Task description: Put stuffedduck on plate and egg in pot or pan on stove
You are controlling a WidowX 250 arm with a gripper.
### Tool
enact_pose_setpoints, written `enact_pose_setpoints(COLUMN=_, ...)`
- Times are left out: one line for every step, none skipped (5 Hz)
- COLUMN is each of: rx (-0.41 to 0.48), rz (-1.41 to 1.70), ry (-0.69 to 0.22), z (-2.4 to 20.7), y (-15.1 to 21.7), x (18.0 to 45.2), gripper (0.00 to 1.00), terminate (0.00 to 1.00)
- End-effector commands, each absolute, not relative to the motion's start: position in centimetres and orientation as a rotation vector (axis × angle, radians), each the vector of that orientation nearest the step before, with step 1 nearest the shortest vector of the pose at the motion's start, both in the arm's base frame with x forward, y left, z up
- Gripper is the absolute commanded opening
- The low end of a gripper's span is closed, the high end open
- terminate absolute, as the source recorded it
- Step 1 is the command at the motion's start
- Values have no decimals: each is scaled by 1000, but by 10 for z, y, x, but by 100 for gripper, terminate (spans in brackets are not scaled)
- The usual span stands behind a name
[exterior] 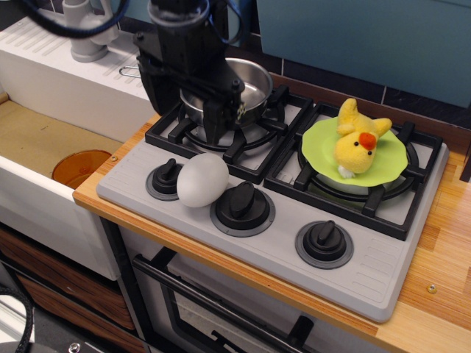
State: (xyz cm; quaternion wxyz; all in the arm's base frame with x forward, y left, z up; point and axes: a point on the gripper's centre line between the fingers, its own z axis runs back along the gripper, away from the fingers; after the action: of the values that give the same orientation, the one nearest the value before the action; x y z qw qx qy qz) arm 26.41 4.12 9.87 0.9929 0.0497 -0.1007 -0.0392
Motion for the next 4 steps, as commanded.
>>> enact_pose_setpoints(rx=89, rz=-60, ry=-266, z=88, y=43, x=264, gripper=100, terminate=0)
enact_pose_setpoints(rx=87, rz=-57, ry=-283, z=80, y=42, x=263, gripper=100, terminate=0)
enact_pose_setpoints(rx=85, rz=-58, ry=-299, z=73, y=42, x=263, gripper=100, terminate=0)
enact_pose_setpoints(rx=81, rz=-55, ry=-319, z=63, y=40, x=263, gripper=100, terminate=0)
